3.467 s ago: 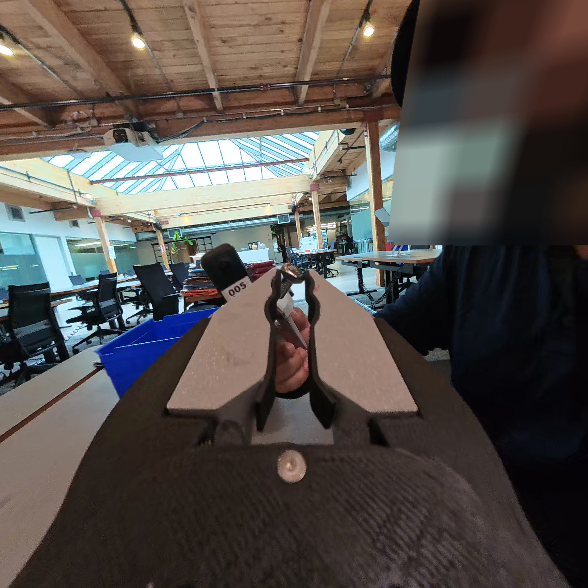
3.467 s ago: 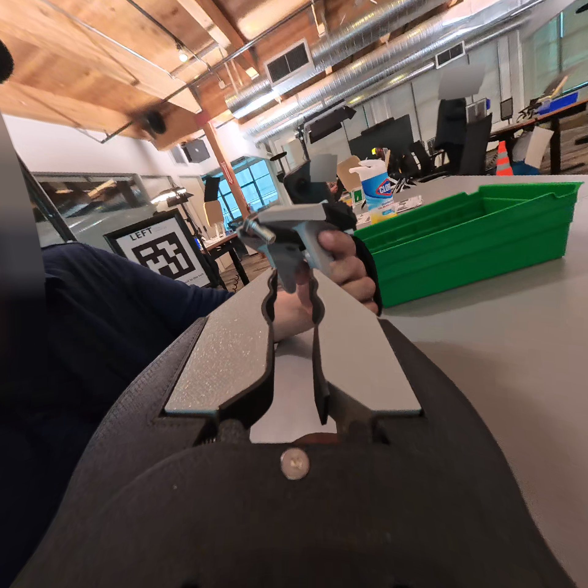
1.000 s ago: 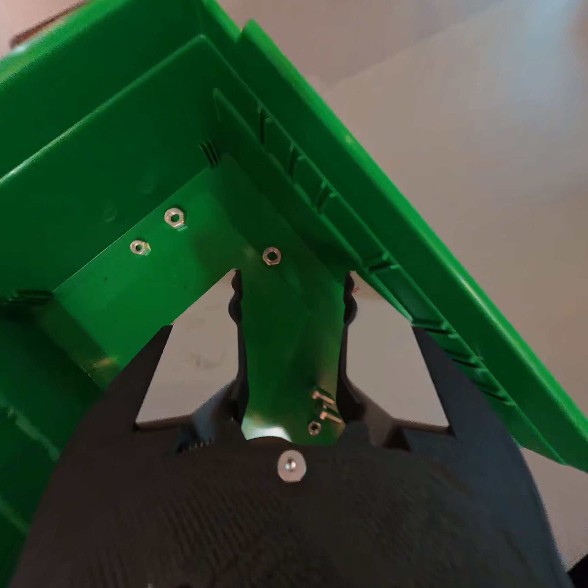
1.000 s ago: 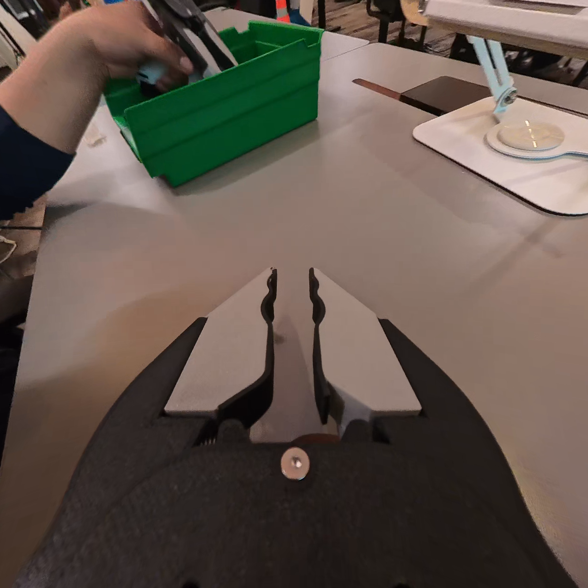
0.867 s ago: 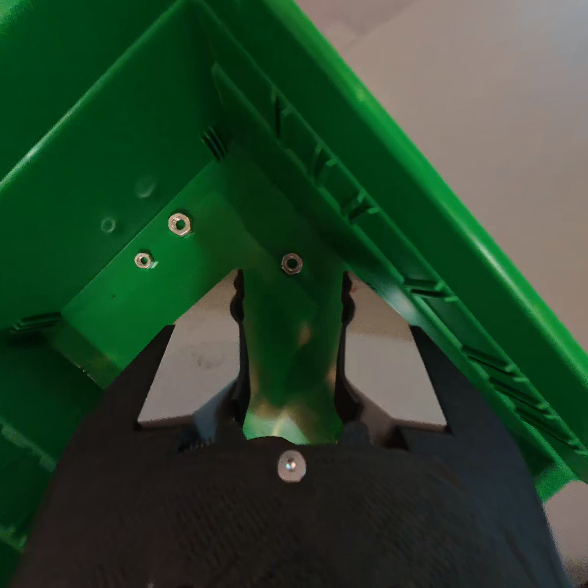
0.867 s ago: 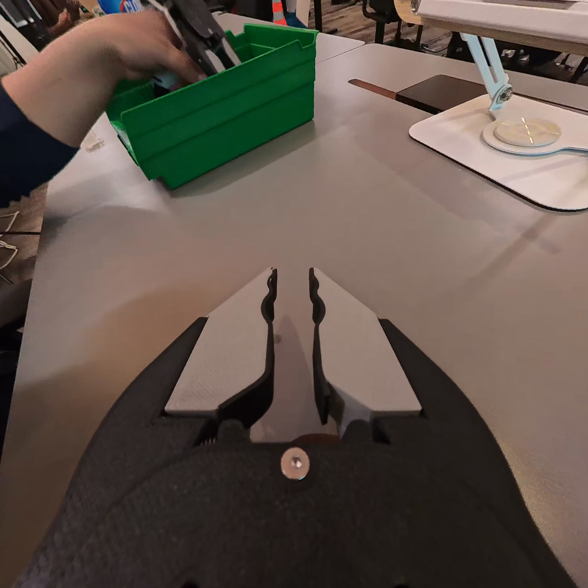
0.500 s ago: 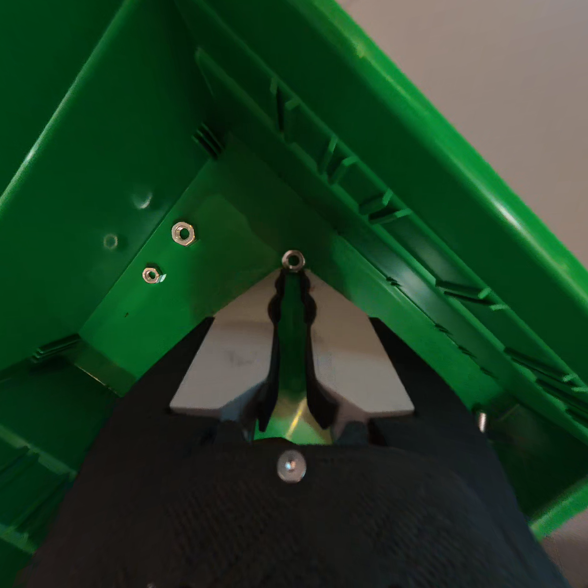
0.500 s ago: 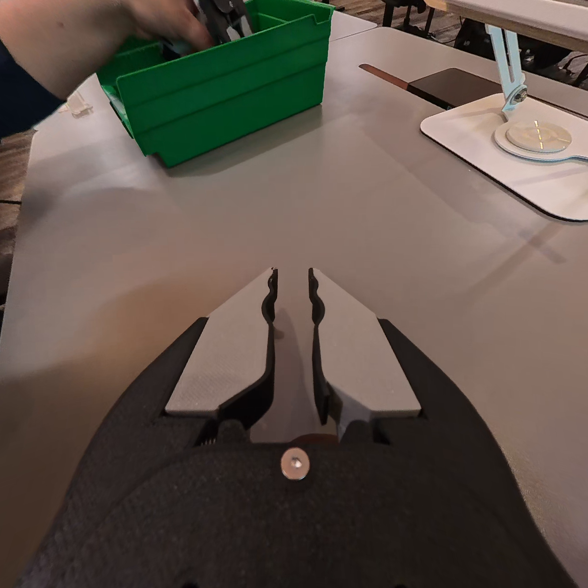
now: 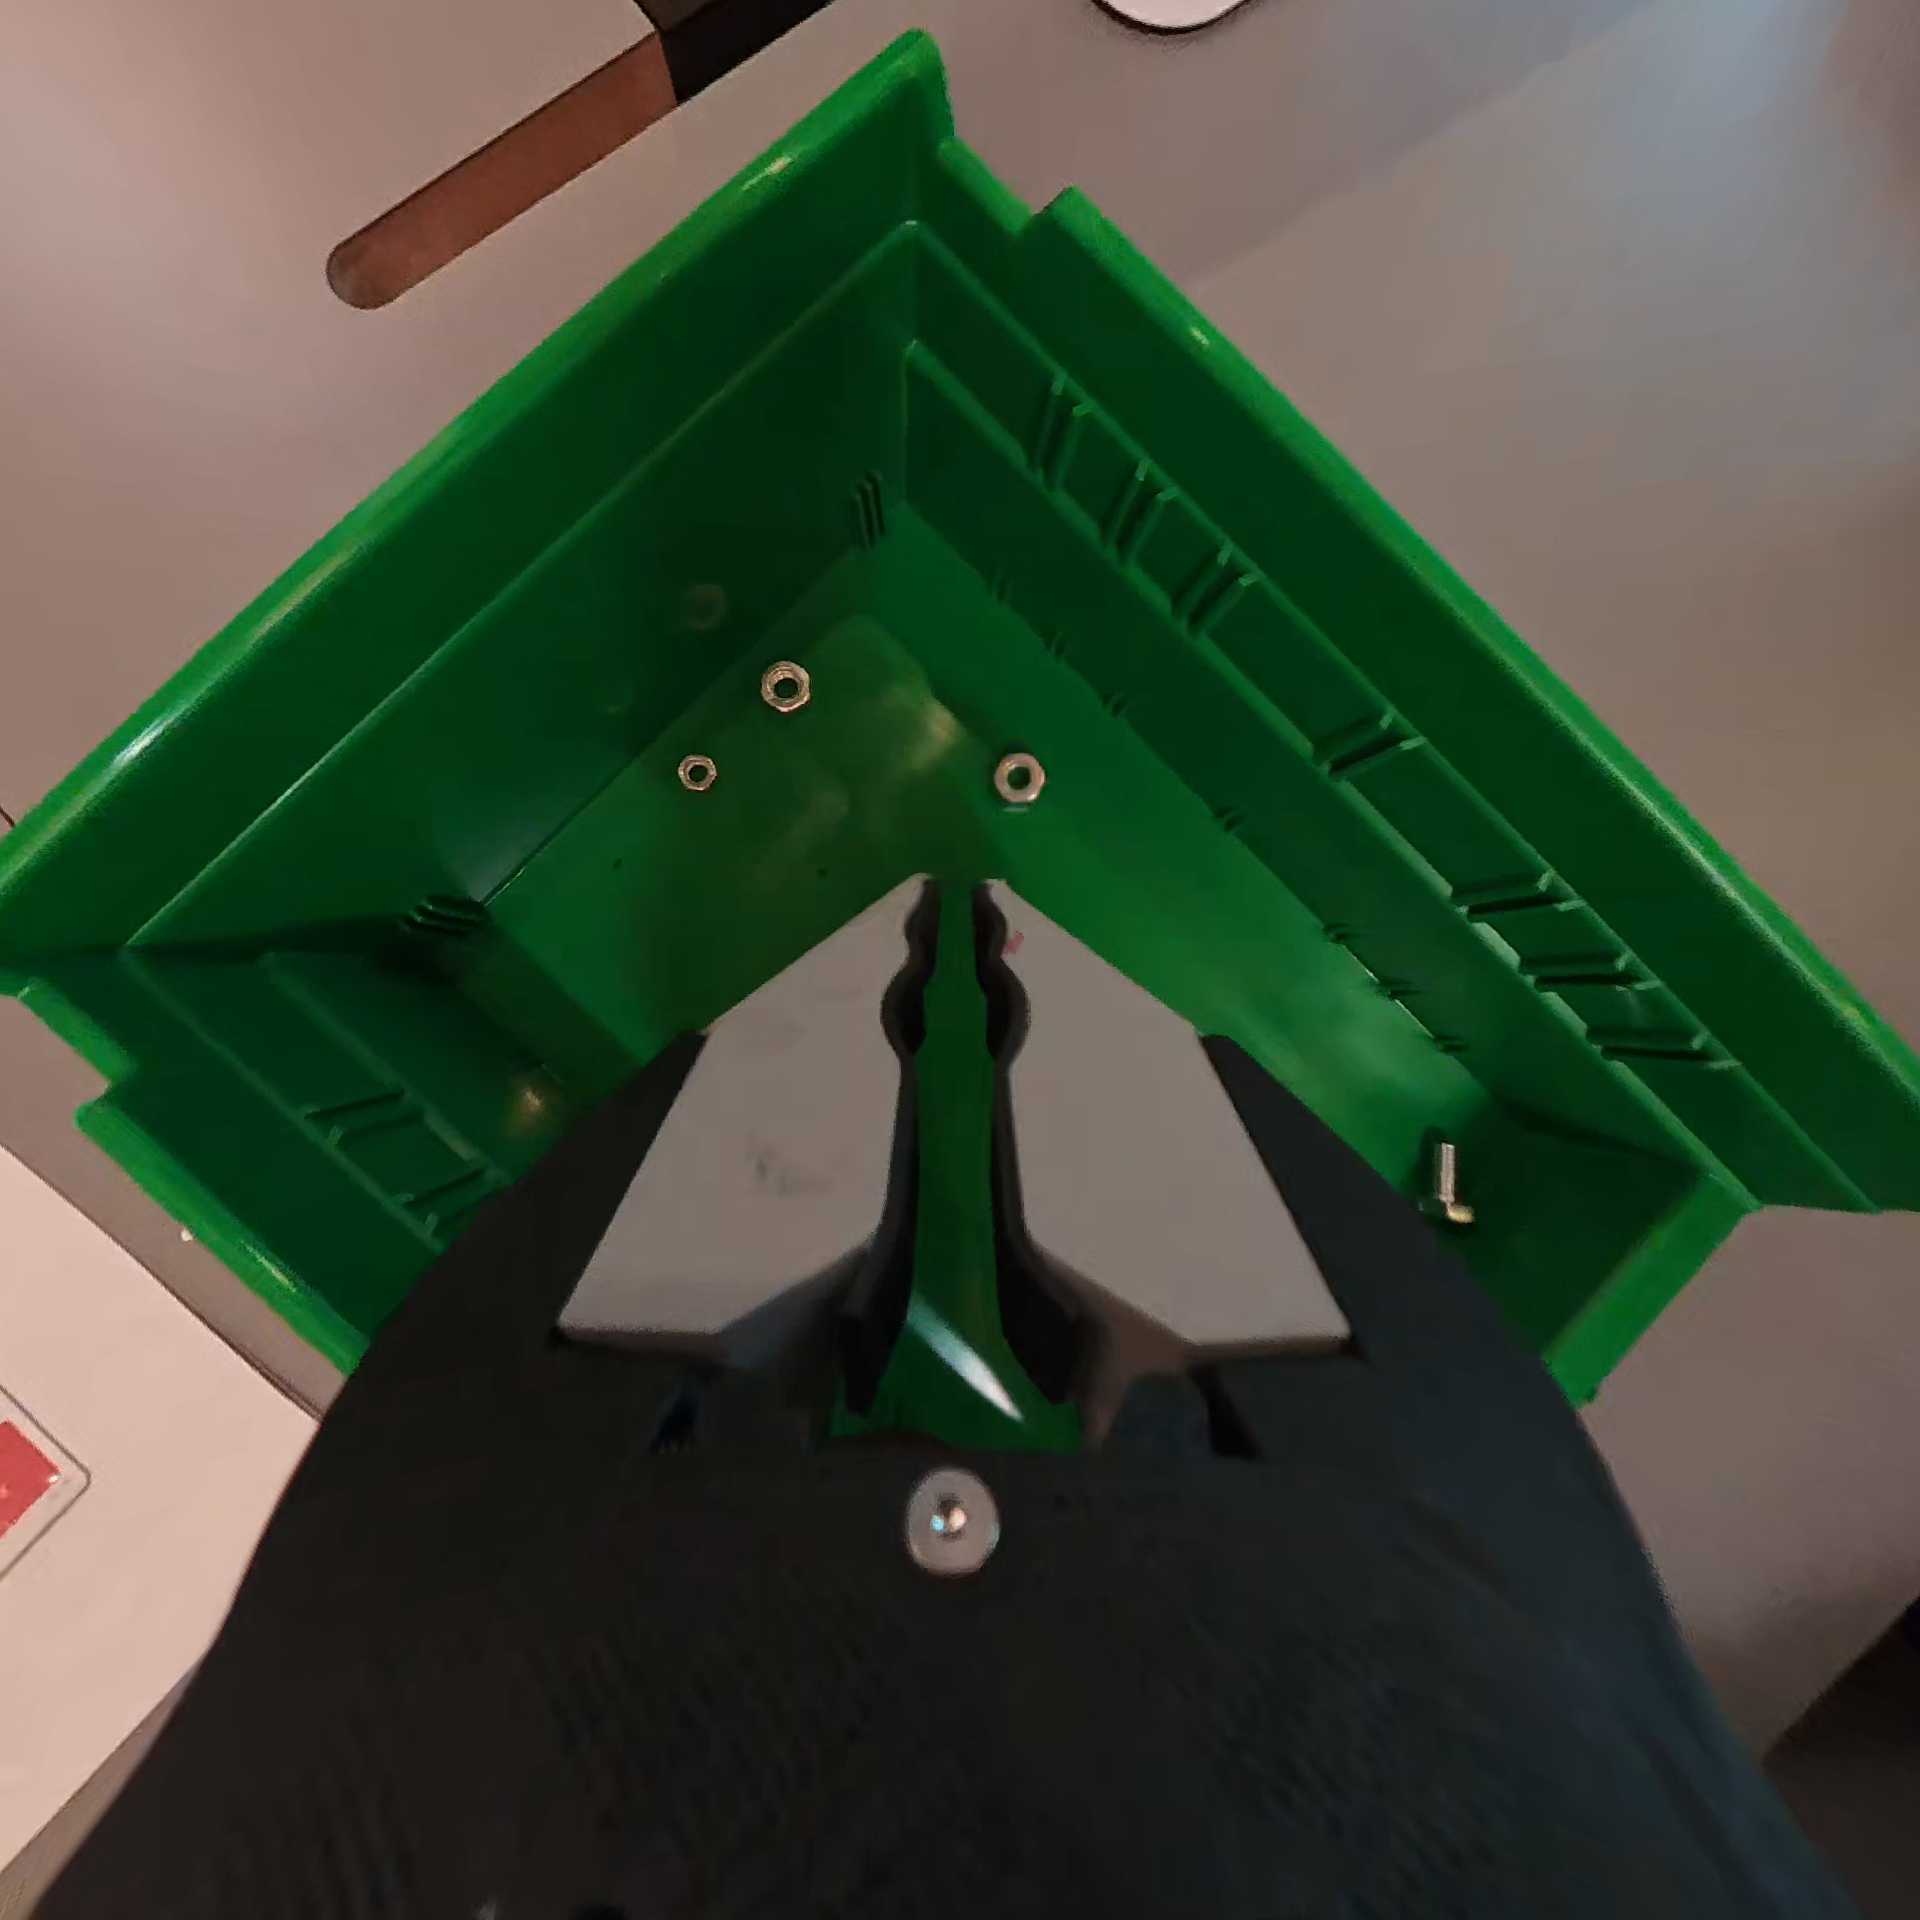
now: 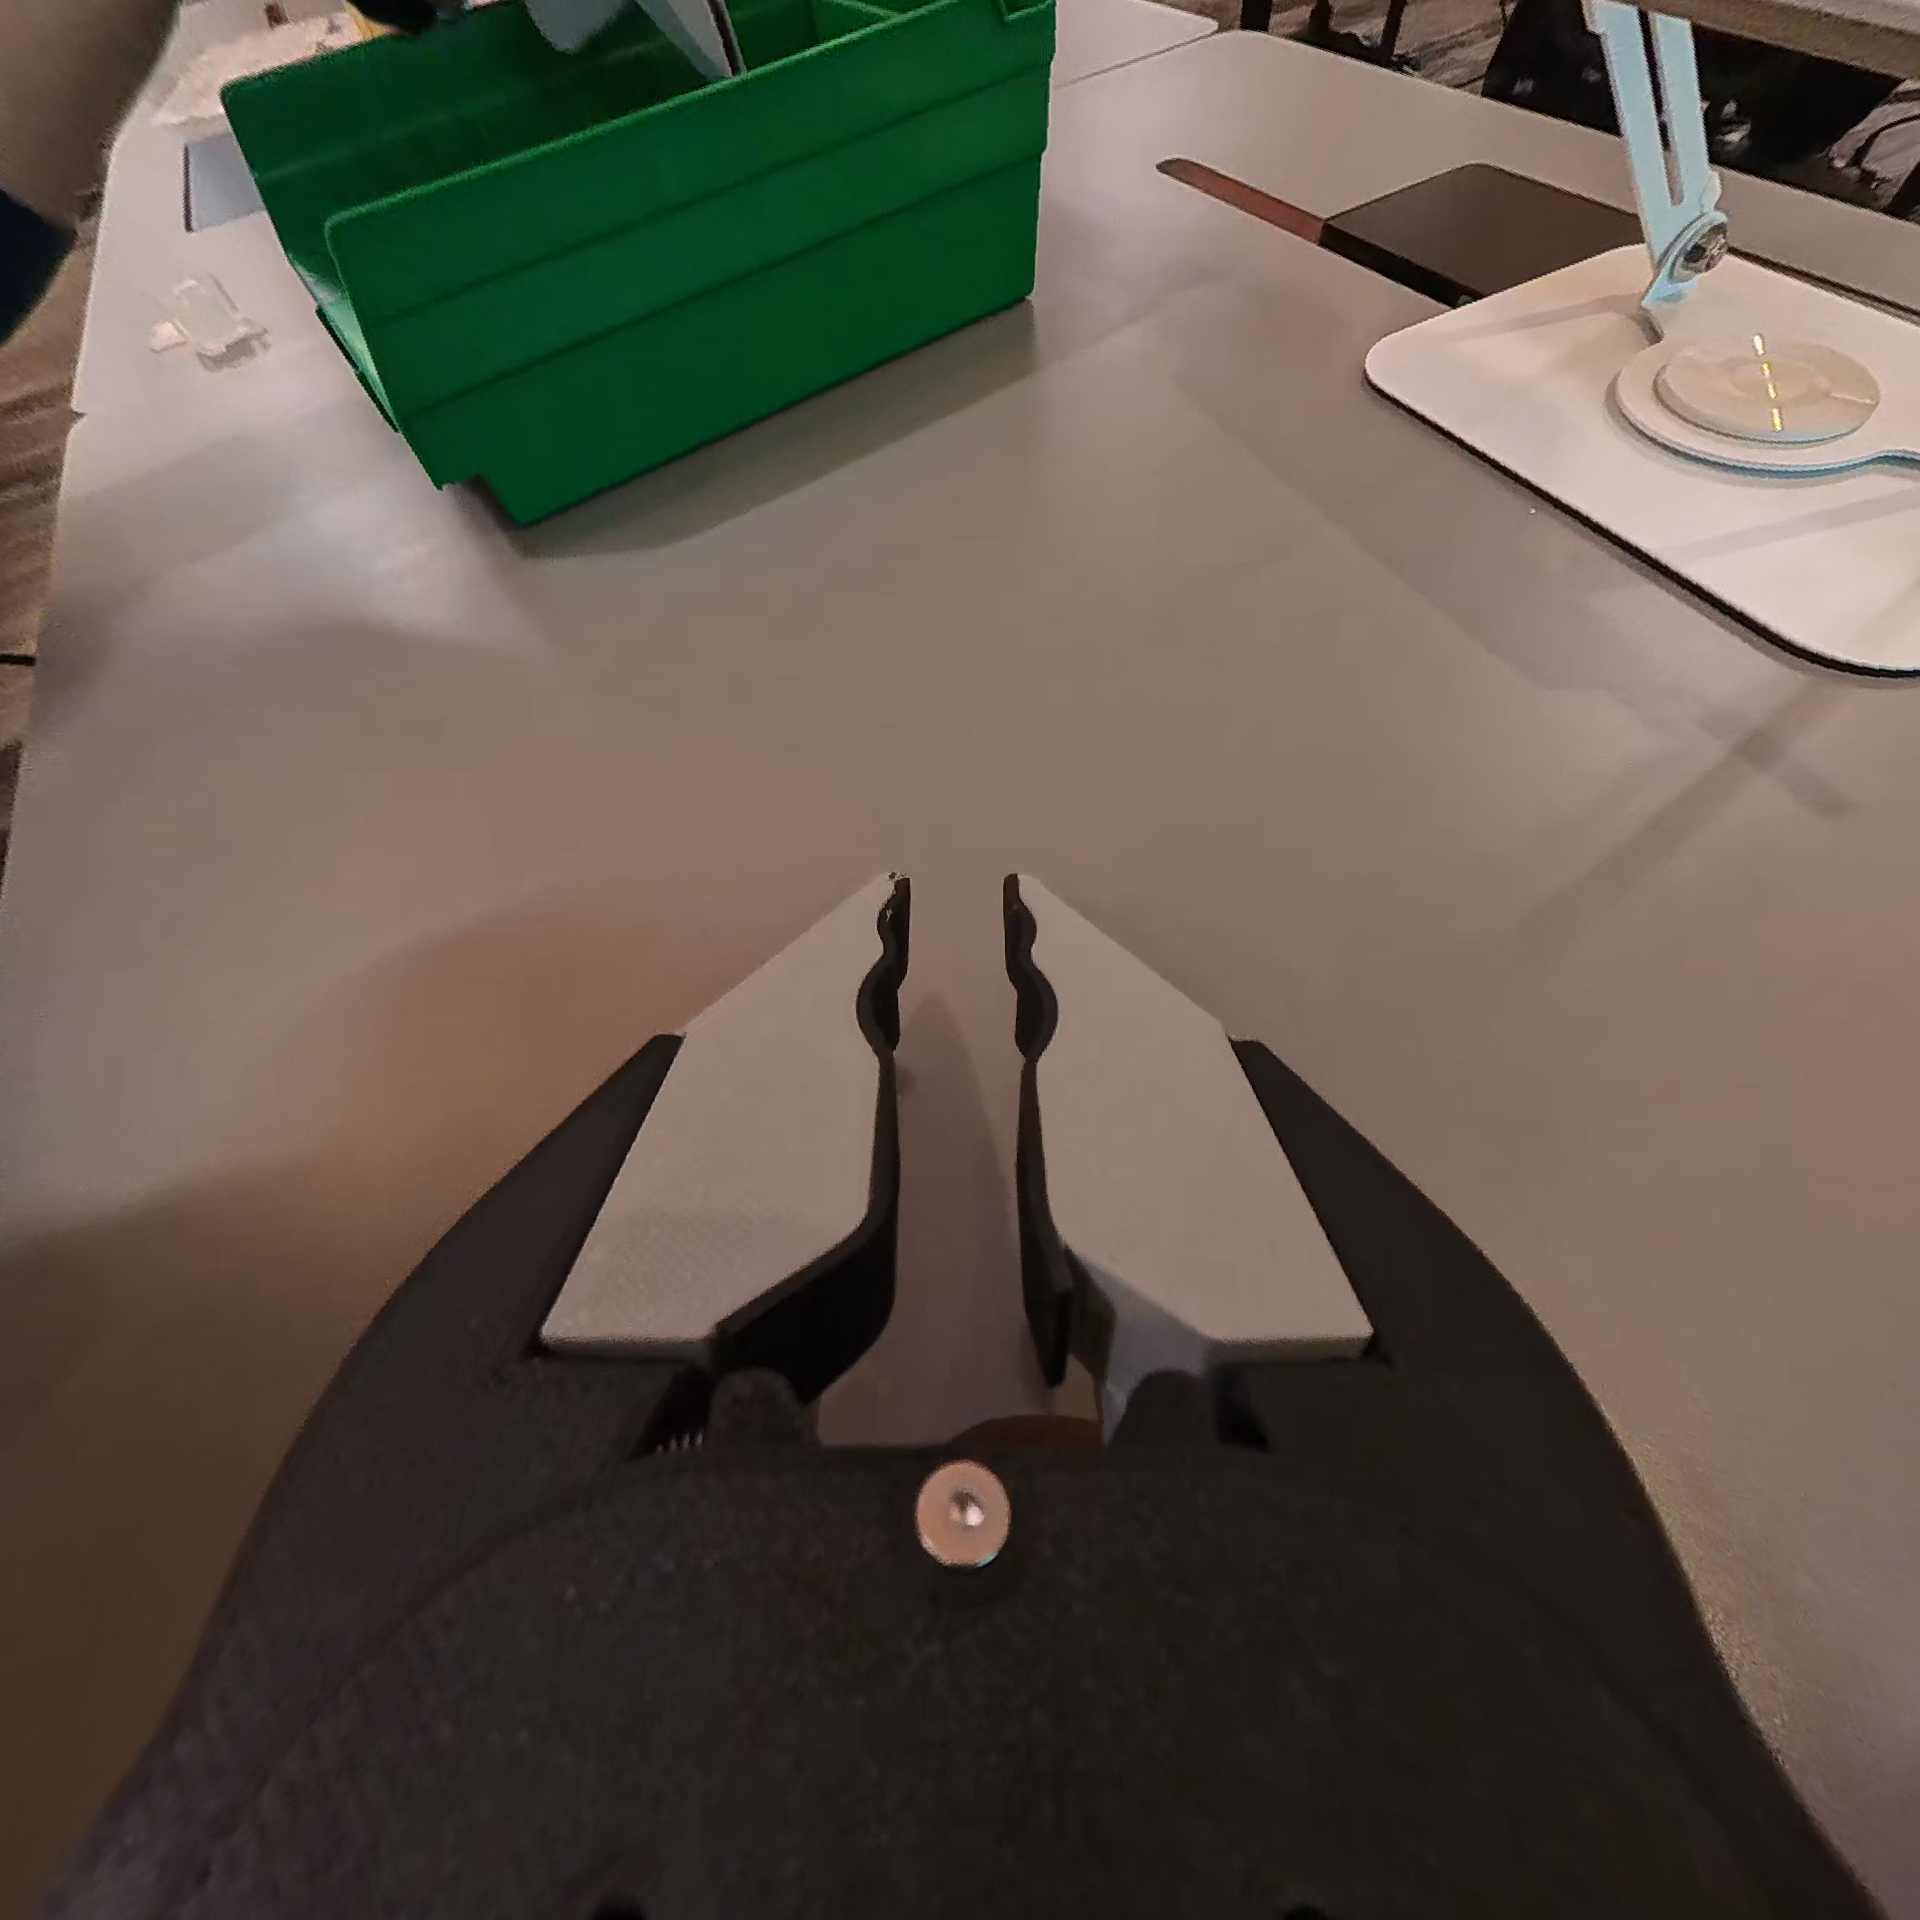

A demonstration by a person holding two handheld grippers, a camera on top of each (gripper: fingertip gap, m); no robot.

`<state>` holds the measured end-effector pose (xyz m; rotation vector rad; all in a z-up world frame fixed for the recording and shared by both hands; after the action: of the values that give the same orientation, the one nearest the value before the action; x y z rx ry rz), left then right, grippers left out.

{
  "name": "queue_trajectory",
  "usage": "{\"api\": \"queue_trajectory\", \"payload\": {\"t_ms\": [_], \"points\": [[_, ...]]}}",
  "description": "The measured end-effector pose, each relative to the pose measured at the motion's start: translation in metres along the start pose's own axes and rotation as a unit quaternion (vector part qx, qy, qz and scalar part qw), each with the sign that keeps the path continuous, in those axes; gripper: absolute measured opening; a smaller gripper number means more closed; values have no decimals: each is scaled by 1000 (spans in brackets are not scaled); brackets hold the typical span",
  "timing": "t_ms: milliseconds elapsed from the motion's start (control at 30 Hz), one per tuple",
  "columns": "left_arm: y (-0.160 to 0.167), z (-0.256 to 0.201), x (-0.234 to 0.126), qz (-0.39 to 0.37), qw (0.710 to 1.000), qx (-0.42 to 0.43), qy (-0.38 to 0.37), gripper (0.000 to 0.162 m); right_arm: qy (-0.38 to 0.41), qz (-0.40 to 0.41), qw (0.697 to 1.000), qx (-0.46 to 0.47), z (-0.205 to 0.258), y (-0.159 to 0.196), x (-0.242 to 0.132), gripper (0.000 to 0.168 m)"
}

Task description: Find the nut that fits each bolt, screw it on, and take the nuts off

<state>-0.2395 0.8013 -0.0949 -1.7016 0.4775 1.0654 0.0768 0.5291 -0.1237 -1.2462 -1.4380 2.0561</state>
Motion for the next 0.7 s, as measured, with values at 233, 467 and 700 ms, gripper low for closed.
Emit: {"api": "queue_trajectory", "payload": {"t_ms": [233,467,700], "points": [[-14,-17,-4,-58,998,-12,7,23,10,-18,1000,-1,-5,-3,-1,15],[-17,-15,-1,4,999,10,-46,31,23,-66,997,-9,-9,-14,-6,15],[-28,-29,24,22,998,49,-24,34,35,-61,997,-18,-13,-10,-3,15]]}}
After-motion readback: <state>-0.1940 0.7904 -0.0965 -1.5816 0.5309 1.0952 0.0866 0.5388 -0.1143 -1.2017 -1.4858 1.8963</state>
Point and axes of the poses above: each gripper's, where its closed fingertips meet, x out along the fingers, y out of its underside, z = x × y across the jaws, the point moved 2 cm from there along -x, back along the fingers, and after that the axes turned 1 degree about z, right-handed, at the moved point
